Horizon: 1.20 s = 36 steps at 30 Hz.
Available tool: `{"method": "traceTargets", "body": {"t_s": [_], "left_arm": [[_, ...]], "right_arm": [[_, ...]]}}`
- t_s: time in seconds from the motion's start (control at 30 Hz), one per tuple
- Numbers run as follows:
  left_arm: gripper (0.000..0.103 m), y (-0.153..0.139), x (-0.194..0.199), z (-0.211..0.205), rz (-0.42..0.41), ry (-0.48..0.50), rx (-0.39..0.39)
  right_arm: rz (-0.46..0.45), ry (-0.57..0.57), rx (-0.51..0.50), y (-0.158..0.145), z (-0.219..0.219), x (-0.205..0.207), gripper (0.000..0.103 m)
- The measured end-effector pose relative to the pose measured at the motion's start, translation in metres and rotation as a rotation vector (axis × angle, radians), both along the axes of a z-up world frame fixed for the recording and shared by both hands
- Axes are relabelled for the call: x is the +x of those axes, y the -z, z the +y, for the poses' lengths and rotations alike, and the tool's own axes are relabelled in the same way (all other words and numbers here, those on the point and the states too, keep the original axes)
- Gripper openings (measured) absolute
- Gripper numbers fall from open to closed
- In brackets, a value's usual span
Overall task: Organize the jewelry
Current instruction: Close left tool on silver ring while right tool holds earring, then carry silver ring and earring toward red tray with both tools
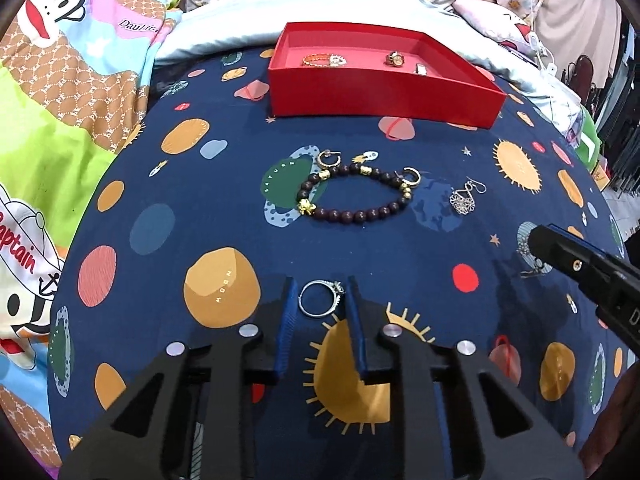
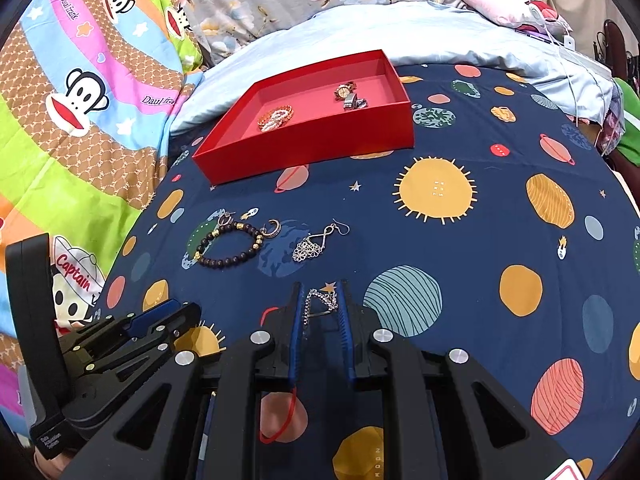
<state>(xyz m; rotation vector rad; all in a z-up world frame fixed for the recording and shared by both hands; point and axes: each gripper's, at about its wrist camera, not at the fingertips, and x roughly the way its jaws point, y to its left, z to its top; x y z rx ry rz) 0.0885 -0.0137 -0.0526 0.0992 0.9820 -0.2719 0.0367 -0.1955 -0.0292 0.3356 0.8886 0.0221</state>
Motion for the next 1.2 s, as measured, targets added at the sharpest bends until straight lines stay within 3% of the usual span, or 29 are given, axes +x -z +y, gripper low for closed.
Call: {"method": "traceTargets", "body": {"t_s": [0.3,0.6,0.87,1.2], "left_arm": [[0.023,-0.005,-0.001,0.002,0.02,-0.001,-0.026],[0.023,-0.026,0.009,-0.002,-0.022,0.005,-0.024],[0.023,-0.057,0.045,-0.009,-0.113,-0.011,-0.01],[0.023,-0.093,0.116,-0.03,-0.224,-0.027,-0.008]], "right_arm": [[-0.016,-0.001,0.009,-0.006,0.0,0.0,0.015],[-0.075,-0.011,-0.001,-0.032,-0.001,0.007,0.015],[-0.139,-0.02,-0.006,-0.057,-0.01,0.036,0.015],[-0.213,-0.022,-0.001,-0.088,-0.032,0.108,0.015]]}}
